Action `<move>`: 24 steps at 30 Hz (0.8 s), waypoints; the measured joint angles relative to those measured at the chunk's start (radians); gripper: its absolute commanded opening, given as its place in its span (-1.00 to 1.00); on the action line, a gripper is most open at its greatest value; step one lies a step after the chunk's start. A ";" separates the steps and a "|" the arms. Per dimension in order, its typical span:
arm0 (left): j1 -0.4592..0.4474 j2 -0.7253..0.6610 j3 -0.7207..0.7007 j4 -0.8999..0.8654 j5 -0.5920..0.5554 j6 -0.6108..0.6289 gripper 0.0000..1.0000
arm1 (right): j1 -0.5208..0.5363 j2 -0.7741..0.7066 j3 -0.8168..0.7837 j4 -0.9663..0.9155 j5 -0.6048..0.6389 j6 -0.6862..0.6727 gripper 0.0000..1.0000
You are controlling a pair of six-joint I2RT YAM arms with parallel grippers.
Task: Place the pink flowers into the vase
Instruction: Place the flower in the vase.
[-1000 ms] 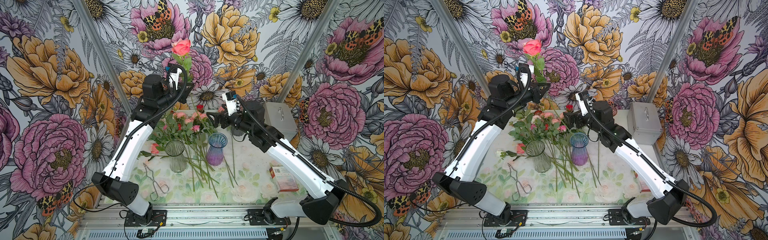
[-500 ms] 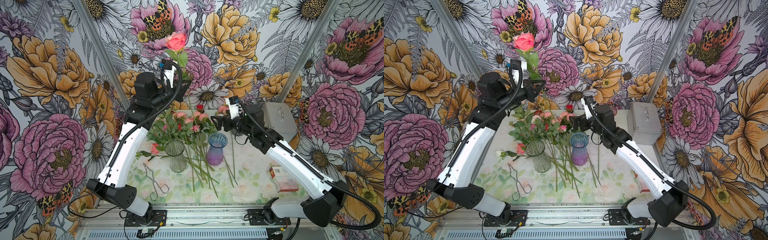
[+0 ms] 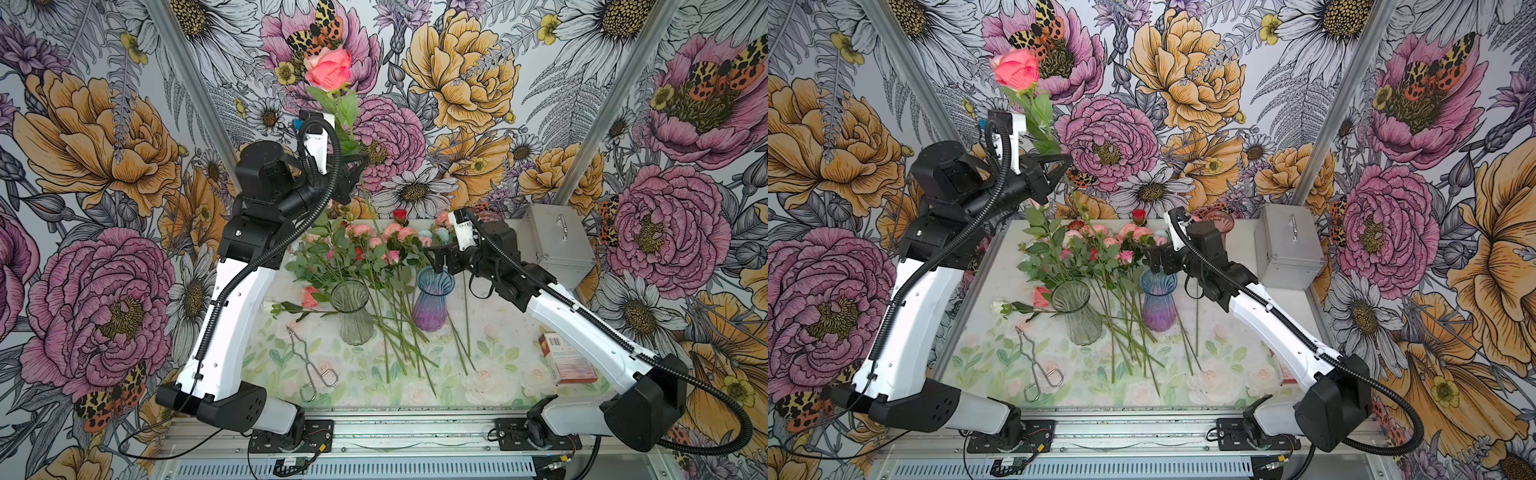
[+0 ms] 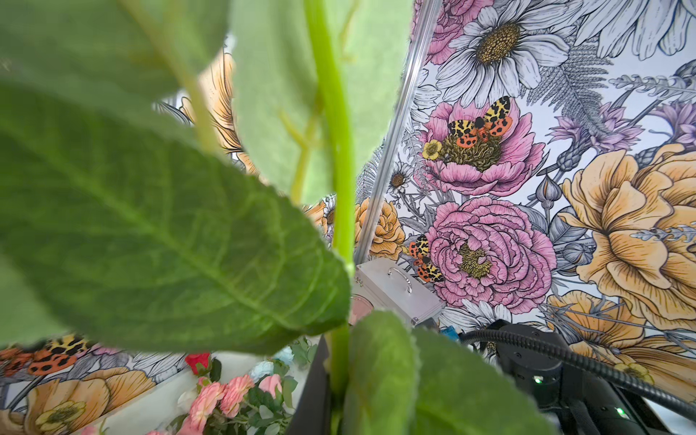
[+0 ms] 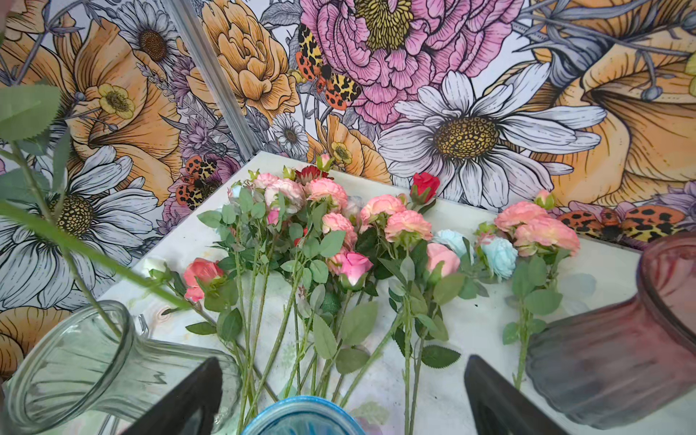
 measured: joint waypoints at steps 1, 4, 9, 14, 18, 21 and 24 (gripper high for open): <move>0.010 -0.016 0.005 -0.026 -0.005 0.005 -1.00 | -0.001 0.002 -0.004 -0.002 0.000 0.001 0.99; 0.038 -0.064 0.005 -0.080 -0.032 0.020 -1.00 | -0.005 0.014 -0.007 -0.002 0.000 0.003 0.99; 0.061 -0.147 -0.021 -0.148 -0.100 0.055 -1.00 | -0.005 0.034 -0.007 -0.002 -0.003 0.006 0.99; 0.080 -0.209 -0.060 -0.195 -0.138 0.075 -1.00 | -0.013 0.037 -0.007 -0.001 -0.004 0.007 0.99; 0.080 -0.243 -0.124 -0.209 -0.156 0.085 -1.00 | -0.030 0.037 -0.007 -0.001 -0.005 0.011 0.99; 0.080 -0.256 -0.181 -0.225 -0.167 0.095 -1.00 | -0.039 0.037 -0.007 -0.002 -0.011 0.011 0.99; 0.080 -0.258 -0.221 -0.235 -0.174 0.098 -1.00 | -0.045 0.038 -0.007 -0.002 -0.012 0.011 0.99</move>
